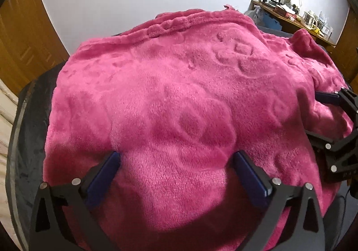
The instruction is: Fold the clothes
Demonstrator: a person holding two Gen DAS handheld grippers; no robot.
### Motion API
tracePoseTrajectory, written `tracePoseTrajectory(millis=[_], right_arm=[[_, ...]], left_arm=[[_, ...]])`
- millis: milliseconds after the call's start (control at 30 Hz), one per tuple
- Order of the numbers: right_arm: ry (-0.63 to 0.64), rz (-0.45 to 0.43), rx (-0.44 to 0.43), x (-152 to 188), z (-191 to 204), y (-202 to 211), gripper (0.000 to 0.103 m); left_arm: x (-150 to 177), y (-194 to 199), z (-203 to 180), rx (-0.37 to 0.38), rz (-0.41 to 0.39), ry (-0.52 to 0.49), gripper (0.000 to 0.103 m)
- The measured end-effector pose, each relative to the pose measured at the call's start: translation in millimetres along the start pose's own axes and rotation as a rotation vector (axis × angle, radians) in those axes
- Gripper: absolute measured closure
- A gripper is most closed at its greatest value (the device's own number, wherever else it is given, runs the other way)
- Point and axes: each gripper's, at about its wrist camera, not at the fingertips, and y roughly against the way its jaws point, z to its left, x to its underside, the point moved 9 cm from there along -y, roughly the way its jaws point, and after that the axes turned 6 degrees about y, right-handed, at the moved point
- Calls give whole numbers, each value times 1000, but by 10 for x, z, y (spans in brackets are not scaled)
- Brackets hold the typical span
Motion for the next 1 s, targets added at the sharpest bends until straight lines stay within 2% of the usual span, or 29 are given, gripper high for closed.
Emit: tracePoseTrajectory(millis=[167,267,333,367,433,500,600,700,800,1000], right_arm=[[-8,-28,4,22,-23,41,1],[-20,4,-30,-3,-50,65,1],[-49,33,-71,-39,-78,128,1],[-75,19,-91,-65,-108,215,1],[-140,-65,-114,-126,-231,480,1],[-217,-132,-109,-78,-483,736,1],[-356,-149,-94,131,-939,871,1],[-508,-100,-64,451,-1421,774,1],[-619,-78,-117,657,-1688,642,1],[-683,-43,-246,821,-1739,366,1]], left_arm=[[11,39,22,-11,1,-2,1],[-56,98,8,-31,52,14,1],[-128,188,-30,-28,55,38,1],[-169,232,-72,-19,49,49,1],[-244,330,-187,14,26,63,1],[-285,425,-298,46,7,60,1],[-338,439,-523,83,-1,15,1],[-296,392,-675,71,13,-46,1],[-282,231,-724,77,38,-39,1],[-238,62,-639,127,94,50,0]])
